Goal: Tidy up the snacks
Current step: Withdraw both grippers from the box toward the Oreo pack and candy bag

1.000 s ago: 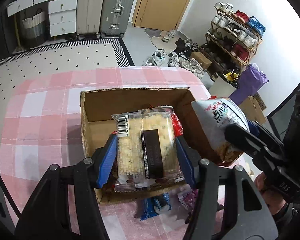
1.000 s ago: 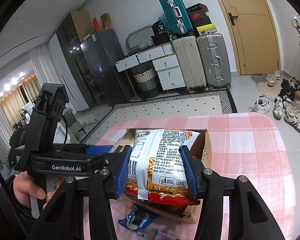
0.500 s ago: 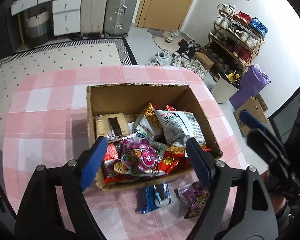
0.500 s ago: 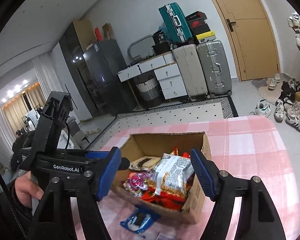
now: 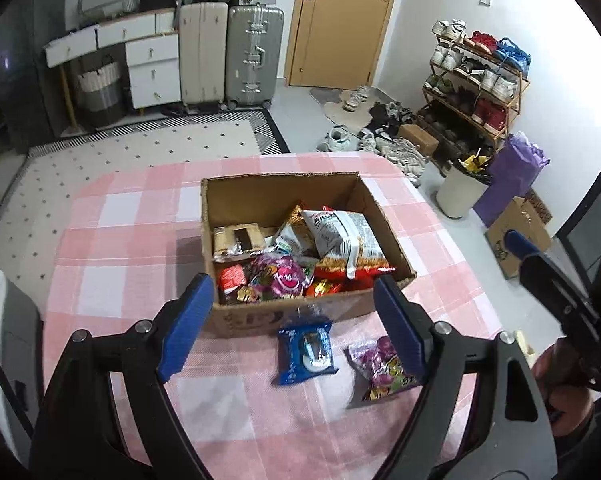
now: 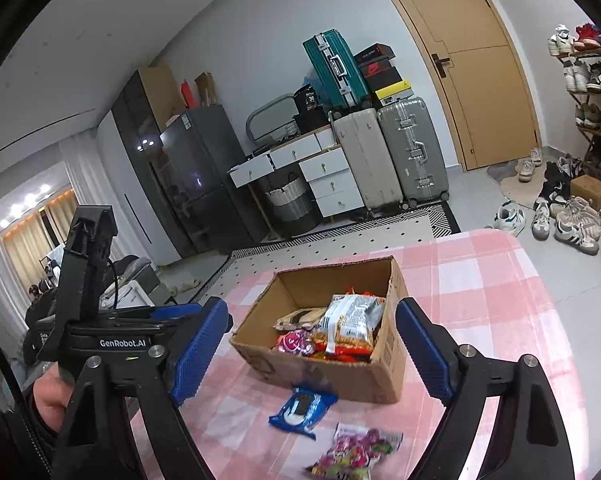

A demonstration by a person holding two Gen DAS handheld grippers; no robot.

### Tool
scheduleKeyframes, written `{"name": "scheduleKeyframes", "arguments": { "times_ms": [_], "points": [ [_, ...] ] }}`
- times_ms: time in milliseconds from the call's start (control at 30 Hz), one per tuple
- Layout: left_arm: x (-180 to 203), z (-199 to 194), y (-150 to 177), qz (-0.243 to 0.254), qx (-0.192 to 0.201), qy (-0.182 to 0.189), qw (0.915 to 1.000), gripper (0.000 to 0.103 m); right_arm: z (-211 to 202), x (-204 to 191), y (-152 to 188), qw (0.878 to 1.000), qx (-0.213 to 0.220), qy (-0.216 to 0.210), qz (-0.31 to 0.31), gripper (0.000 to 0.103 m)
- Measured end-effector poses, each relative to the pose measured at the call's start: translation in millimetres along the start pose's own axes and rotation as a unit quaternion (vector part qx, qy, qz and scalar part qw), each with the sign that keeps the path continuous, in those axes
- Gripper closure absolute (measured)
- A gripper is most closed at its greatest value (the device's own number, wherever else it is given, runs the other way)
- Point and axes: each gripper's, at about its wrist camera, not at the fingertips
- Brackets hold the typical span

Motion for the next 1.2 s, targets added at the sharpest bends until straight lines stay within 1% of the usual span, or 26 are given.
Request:
{"name": "scheduleKeyframes", "arguments": {
  "times_ms": [100,200,333,400,467,500,633,733,767,800,900,1067,1200],
  "points": [
    [1.2,-18.5,8.8,0.003,0.008,-0.003,1.0000,0.022,-17.5,-11.2,3.2,1.000,0.012,0.010,-0.004,0.005],
    [2.6,-32.9,18.2,0.004,0.018,-0.007,0.9998,0.019,-30.3,-21.9,6.1,1.000,0.015,0.015,-0.012,0.005],
    [4.8,-53.3,28.2,0.007,0.029,-0.011,0.9995,0.018,-43.7,-38.2,10.3,1.000,0.015,0.017,-0.020,0.004],
    [3.9,-65.3,34.1,0.004,0.037,-0.008,0.9993,0.017,-50.4,-44.9,12.5,0.999,0.017,0.015,-0.022,0.004],
    [3.4,-75.8,40.1,0.003,0.045,-0.008,0.9990,0.014,-56.8,-51.3,15.5,0.999,0.019,0.015,-0.024,0.003],
    [3.6,-80.6,42.6,0.004,0.048,-0.010,0.9988,0.011,-60.4,-54.1,16.9,0.999,0.019,0.016,-0.025,0.003],
    [-0.8,-91.9,52.9,-0.001,0.054,-0.013,0.9984,0.010,-70.6,-66.1,24.7,0.999,0.019,0.016,-0.029,0.003],
    [-6.1,-94.9,60.9,-0.009,0.054,-0.009,0.9985,0.009,-76.3,-73.2,34.4,0.999,0.017,0.016,-0.031,0.003],
    [-8.1,-96.8,66.1,-0.012,0.056,-0.008,0.9983,0.008,-77.3,-74.3,37.1,0.999,0.016,0.016,-0.031,0.003],
    [-9.3,-97.3,69.2,-0.013,0.058,-0.009,0.9982,0.000,-78.6,-76.5,41.3,0.999,0.014,0.016,-0.032,0.003],
    [-12.8,-95.7,82.4,-0.013,0.065,-0.012,0.9977,0.001,-79.4,-79.4,51.3,0.999,0.007,0.022,-0.031,0.002],
    [-20.9,-82.4,104.5,-0.036,0.054,-0.002,0.9979,0.001,-78.4,-77.1,69.4,0.999,-0.005,0.031,-0.029,0.002],
    [-26.2,-66.7,121.3,-0.044,0.036,0.002,0.9984,0.001,-73.2,-69.6,85.4,0.999,-0.024,0.040,-0.020,0.002]
  ]
}}
Point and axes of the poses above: each gripper's, at about its wrist camera, not at the fingertips, and z roughly the way its jaws point, x to its right, y to its underside, and after that the axes turned 14 degrees about -y, right-handed
